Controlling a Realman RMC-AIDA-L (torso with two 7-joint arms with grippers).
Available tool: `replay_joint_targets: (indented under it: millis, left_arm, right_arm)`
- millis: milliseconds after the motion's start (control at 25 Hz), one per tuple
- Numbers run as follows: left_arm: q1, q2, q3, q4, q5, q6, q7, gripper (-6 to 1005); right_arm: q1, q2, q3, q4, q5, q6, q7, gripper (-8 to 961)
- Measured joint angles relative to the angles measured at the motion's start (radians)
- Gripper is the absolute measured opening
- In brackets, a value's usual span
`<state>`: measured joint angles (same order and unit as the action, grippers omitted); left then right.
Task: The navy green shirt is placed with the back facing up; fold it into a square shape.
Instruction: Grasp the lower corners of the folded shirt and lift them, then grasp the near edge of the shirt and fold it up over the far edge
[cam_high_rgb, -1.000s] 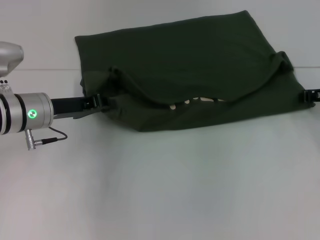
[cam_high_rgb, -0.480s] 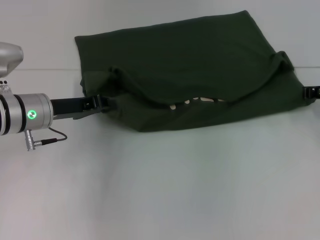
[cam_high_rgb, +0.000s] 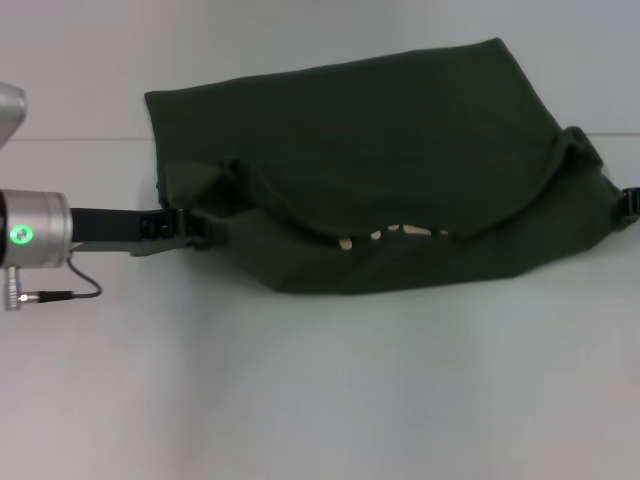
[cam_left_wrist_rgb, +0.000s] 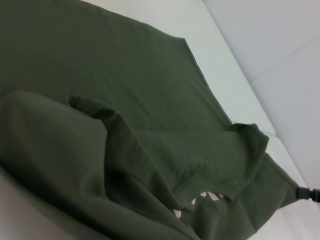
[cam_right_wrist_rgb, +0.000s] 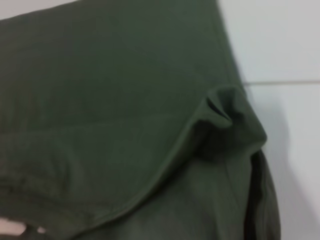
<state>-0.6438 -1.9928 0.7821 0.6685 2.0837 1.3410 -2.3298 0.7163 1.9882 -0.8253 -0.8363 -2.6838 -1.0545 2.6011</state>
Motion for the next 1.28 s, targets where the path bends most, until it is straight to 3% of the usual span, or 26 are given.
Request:
replay_joint_targets:
  millis: [400, 520, 640, 1080, 1200, 1280]
  left_arm:
    - [0.020, 0.096, -0.008, 0.034, 0.074, 0.213, -0.050, -2]
    - [0.028, 0.111, -0.015, 0.038, 0.103, 0.268, -0.055, -2]
    - [0.042, 0.111, -0.020, 0.052, 0.153, 0.317, -0.065, -2]
    - [0.058, 0.110, -0.041, 0.099, 0.217, 0.474, -0.071, -1]
    - [0.043, 0.126, -0.111, 0.116, 0.213, 0.503, -0.059, -1]
    - [0.028, 0.138, -0.147, 0.117, 0.211, 0.519, -0.055, -1]
  right_arm:
    - [-0.084, 0.032, 0.046, -0.212, 0.003, -0.458, 0.033, 28]
    - [-0.100, 0.042, 0.083, -0.246, 0.006, -0.554, 0.020, 28]
    - [-0.118, 0.044, 0.121, -0.271, 0.033, -0.640, -0.001, 28]
    - [-0.177, 0.029, 0.202, -0.275, 0.146, -0.826, -0.086, 26]
    - [-0.174, 0.007, 0.287, -0.271, 0.195, -0.847, -0.125, 26]
    - [-0.175, -0.025, 0.348, -0.269, 0.279, -0.867, -0.135, 26]
